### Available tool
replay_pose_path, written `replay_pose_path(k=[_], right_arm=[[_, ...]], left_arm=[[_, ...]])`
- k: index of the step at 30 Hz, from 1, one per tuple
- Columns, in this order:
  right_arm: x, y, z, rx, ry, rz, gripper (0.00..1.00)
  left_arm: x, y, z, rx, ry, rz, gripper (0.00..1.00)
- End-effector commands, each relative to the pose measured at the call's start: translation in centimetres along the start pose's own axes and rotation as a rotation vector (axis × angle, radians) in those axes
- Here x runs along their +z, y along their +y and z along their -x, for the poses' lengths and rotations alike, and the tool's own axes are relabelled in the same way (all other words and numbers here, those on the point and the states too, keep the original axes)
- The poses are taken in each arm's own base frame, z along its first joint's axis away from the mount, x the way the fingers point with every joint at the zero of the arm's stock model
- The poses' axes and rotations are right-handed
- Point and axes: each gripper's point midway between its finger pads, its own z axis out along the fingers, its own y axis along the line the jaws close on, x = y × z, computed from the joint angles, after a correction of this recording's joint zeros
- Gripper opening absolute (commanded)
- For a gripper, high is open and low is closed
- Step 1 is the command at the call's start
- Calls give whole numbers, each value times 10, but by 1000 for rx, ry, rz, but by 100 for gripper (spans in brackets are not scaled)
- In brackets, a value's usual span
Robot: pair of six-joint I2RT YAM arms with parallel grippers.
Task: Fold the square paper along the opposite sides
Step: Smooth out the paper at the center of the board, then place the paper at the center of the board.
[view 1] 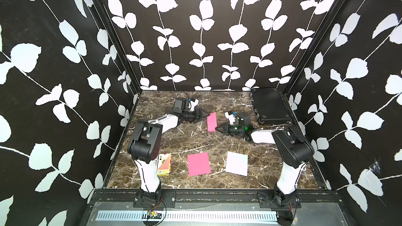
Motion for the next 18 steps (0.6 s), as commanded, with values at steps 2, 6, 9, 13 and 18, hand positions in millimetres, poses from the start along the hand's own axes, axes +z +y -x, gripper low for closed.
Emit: replay_pose_path(k=[2,6,9,13,18], right_arm=[[14,-19,24,-56,29,-82,0],[29,-33,45,-42,24,-123,2],[40,-43,55,-35,46,-165,3],[47,-51,63,-17,50,-200,8],[49,-59,67,9,29,-238,15]], left_arm=[[-30,-7,1,94,-38,121,75],[-40,3,-9,79,-46,190,92],[-41,7,-13,62,-58,187,98],[-41,9,-17,50,-53,195,99],[-44,14,-18,34,-53,228,99]])
